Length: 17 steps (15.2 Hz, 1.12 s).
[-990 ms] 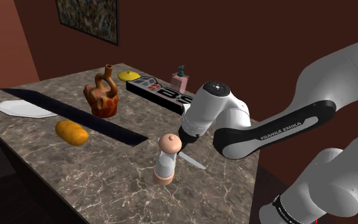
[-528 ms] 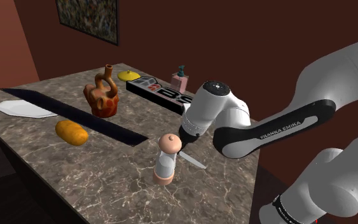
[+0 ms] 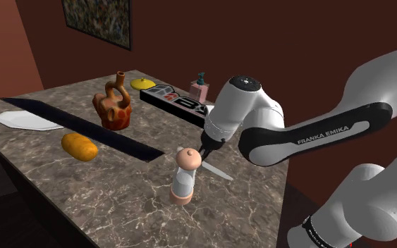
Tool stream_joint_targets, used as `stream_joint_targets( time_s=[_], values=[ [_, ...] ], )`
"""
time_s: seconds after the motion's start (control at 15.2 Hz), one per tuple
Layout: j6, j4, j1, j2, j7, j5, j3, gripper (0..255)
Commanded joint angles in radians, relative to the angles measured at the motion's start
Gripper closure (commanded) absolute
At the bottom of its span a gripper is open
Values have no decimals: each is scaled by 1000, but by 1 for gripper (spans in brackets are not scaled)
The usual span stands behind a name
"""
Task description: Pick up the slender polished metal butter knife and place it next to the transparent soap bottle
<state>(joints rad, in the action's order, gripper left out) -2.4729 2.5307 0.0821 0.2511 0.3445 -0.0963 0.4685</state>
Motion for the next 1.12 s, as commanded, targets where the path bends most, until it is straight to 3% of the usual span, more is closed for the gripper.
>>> stream_joint_targets(
  time_s=[0.0,1.06],
  values=[
    [33,-11,8,25,-20,19,-10,255],
    [264,-142,33,133,-93,78,-54,255]
  ],
)
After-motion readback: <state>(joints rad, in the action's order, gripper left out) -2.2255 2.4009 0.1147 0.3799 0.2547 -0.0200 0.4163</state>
